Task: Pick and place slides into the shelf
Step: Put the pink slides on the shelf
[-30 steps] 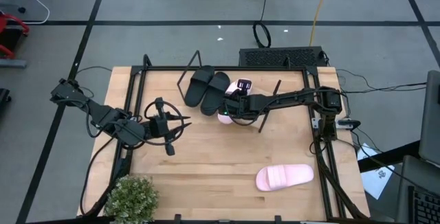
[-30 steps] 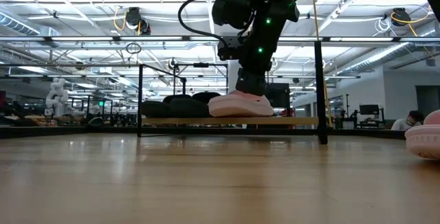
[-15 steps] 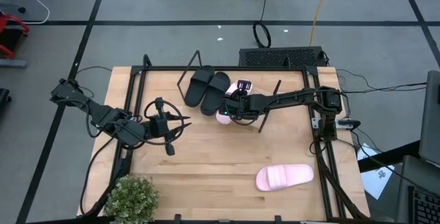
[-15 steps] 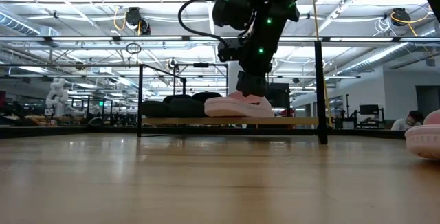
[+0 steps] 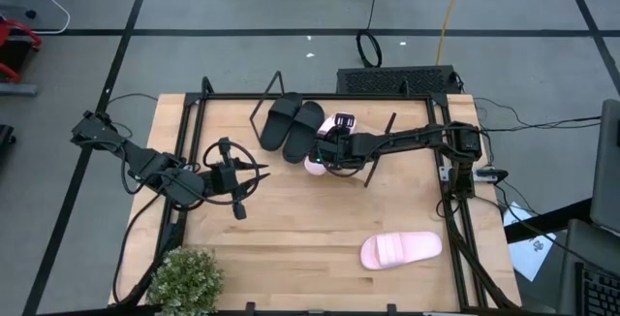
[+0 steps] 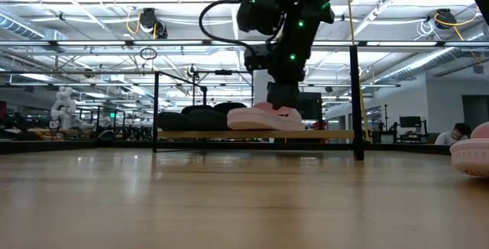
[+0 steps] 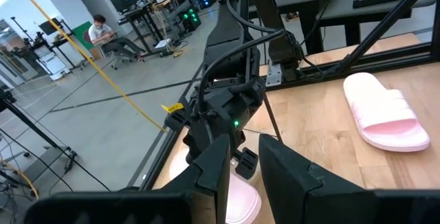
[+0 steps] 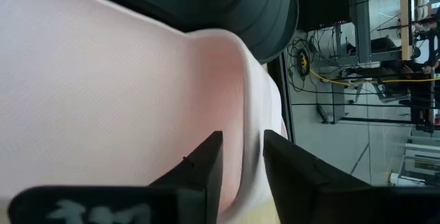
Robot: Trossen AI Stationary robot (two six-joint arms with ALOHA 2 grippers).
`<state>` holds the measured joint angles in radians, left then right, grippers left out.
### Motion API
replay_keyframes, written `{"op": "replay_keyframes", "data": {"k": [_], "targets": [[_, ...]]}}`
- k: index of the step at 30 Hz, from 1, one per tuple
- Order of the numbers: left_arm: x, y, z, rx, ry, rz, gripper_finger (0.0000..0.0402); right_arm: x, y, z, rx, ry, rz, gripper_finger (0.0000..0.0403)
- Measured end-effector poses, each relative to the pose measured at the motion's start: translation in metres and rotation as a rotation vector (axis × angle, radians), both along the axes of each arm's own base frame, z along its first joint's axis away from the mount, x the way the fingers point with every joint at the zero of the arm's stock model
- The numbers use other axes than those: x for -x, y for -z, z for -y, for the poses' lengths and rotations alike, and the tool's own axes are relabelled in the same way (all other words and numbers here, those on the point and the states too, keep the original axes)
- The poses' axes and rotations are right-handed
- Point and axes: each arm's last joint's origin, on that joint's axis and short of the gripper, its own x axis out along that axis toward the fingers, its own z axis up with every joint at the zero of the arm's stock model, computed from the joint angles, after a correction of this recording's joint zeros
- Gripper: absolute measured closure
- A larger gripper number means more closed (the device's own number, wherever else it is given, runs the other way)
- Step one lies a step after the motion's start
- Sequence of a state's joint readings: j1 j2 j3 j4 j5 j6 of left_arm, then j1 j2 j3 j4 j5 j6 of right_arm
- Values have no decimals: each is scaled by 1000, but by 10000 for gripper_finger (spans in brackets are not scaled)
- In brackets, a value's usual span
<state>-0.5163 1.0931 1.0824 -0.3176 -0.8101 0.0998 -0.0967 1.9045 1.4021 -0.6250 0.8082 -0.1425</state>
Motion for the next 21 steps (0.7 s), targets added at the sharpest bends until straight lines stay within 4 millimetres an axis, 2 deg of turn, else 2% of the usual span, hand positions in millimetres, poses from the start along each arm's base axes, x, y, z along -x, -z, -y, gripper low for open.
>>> {"op": "replay_keyframes", "data": {"k": [12,21], "targets": [[0,0,0,-1,0,0,316,1,-2,0,1,-1,0,245],[0,0,0,0,0,0,316,5,-33,-10,8,-26,123,214]]}}
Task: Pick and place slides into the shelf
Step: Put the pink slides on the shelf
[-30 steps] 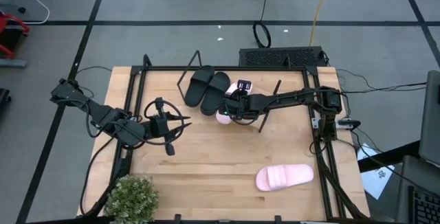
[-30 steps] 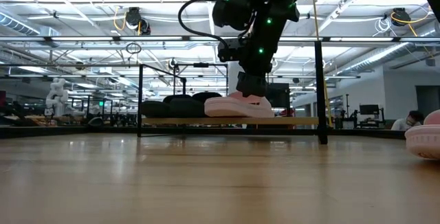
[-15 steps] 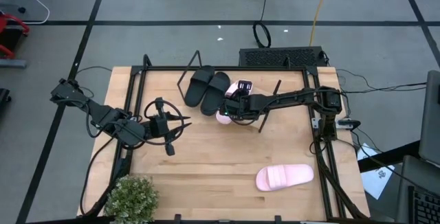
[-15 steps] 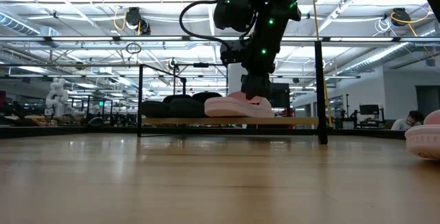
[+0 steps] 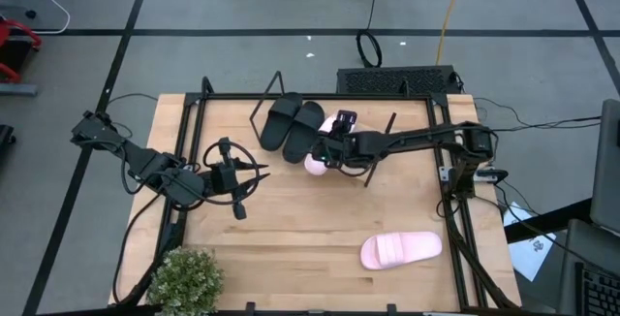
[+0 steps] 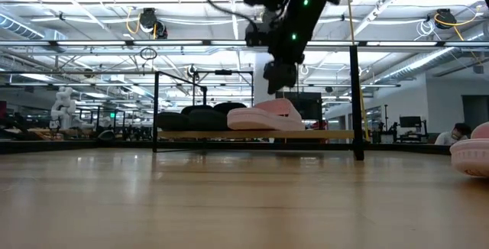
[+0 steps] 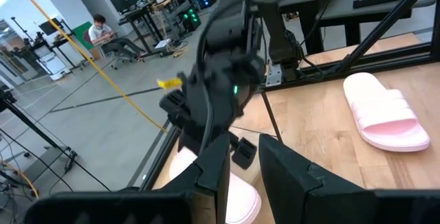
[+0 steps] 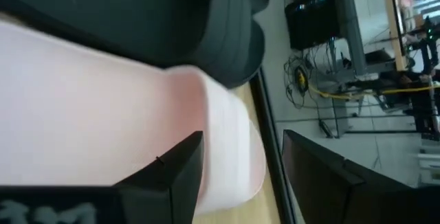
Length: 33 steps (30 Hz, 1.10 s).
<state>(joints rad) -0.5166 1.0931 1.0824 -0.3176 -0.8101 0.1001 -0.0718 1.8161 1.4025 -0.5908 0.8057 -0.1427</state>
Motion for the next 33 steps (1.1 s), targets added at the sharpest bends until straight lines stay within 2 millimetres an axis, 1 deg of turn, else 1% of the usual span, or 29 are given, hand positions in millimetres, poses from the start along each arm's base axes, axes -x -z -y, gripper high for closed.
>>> {"op": "replay_keyframes", "data": {"k": [4,7,10,15,19,22,25,29,33], "targets": [[0,0,0,0,0,0,316,2,-17,-12,-54,-63,79,213],[0,0,0,0,0,0,316,5,-33,-29,-129,-141,160,213],[0,0,0,0,0,0,316,12,-50,-51,-251,-242,236,213],[0,0,0,0,-1,0,316,30,-77,-95,-487,-436,333,213],[0,0,0,3,-1,1,316,48,-89,-131,-575,-547,337,213],[0,0,0,25,-7,8,316,61,-91,-157,-624,-582,323,213],[0,0,0,52,-13,17,316,75,-85,-180,-690,-555,262,213],[0,0,0,90,-22,29,316,99,-74,-201,-799,-429,134,213],[0,0,0,120,-21,38,316,123,-67,-215,-925,-233,28,213]]}}
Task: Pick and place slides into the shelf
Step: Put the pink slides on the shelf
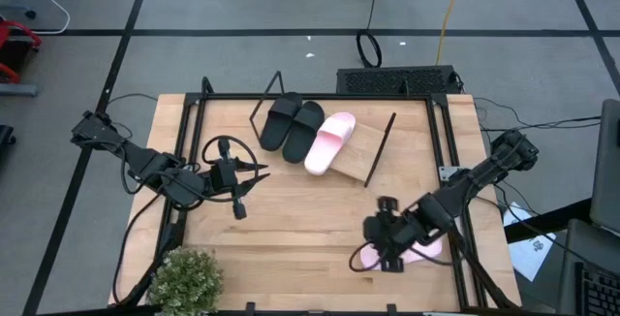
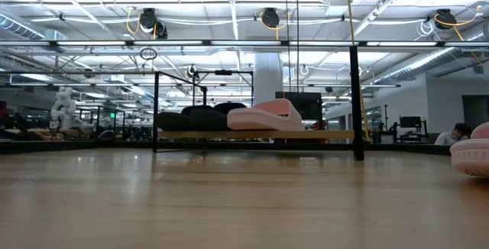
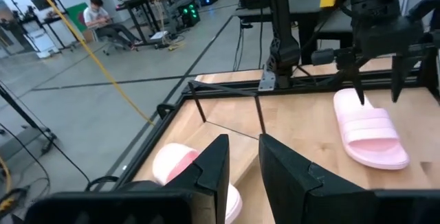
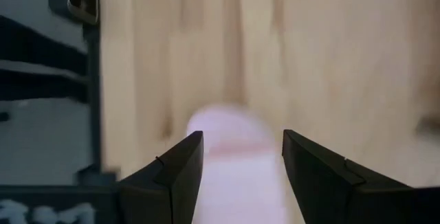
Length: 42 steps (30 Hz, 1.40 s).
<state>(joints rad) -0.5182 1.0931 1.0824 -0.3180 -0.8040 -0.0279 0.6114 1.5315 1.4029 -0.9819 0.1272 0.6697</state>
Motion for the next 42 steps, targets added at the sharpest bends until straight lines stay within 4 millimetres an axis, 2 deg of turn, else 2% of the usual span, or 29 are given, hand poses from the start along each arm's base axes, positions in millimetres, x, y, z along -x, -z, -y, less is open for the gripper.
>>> {"op": "replay_keyframes", "data": {"k": [6,12,16,24,33,38,42], "targets": [[0,0,0,33,-7,10,316,26,3,-22,-114,136,-170,213],[0,0,0,83,-5,23,316,45,4,-38,-131,252,-191,213],[-1,0,2,129,46,18,316,53,3,-46,-116,289,-144,213],[0,1,4,157,71,17,316,48,0,-55,-168,319,-19,213],[-12,12,11,136,76,-32,316,24,-3,-46,-191,233,57,213],[-22,25,21,131,111,-86,316,36,7,-39,-145,273,-121,213],[-25,31,29,125,127,-107,316,49,16,-42,-141,316,-167,213]]}}
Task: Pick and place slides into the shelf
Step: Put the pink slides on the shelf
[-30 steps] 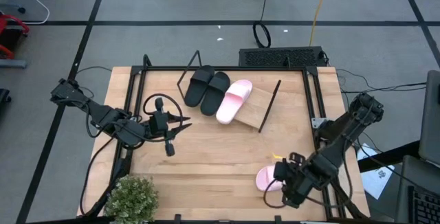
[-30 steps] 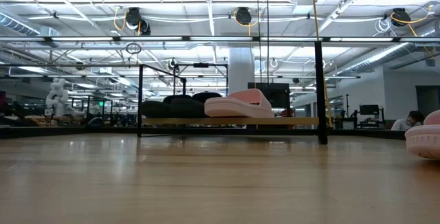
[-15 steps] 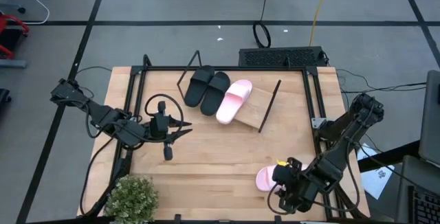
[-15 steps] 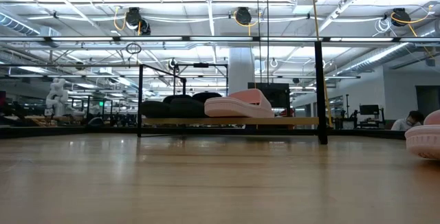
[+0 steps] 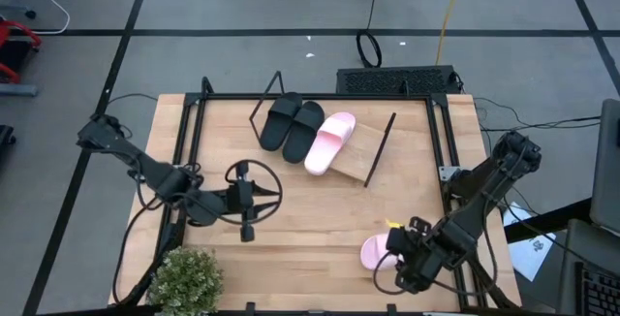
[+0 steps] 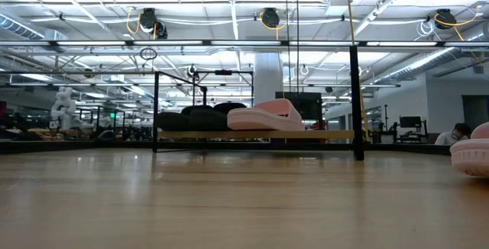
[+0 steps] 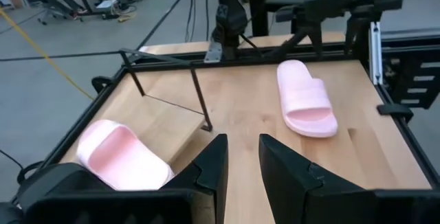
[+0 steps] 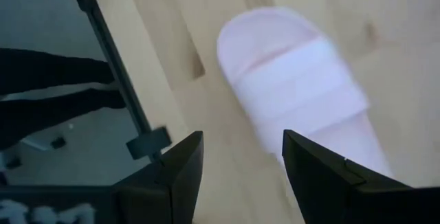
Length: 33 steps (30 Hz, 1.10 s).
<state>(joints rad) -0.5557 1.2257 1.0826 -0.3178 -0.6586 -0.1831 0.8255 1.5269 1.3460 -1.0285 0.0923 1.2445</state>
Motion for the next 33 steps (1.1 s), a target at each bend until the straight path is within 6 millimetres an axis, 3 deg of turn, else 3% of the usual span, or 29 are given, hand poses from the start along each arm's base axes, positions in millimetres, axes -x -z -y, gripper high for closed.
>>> {"op": "replay_keyframes", "data": {"k": [11,17,23,28,33], "targets": [[-2,0,4,3,-8,25,316,18,47,-3,-10,181,-60,213],[-2,0,4,9,-8,25,316,24,52,-5,-24,219,-79,213],[-2,0,4,1,-6,24,316,39,44,-1,-46,142,-195,213],[-2,0,4,-14,-3,22,316,49,38,12,62,9,-233,213],[-2,0,4,-15,-4,22,316,47,39,22,189,-197,-206,213]]}}
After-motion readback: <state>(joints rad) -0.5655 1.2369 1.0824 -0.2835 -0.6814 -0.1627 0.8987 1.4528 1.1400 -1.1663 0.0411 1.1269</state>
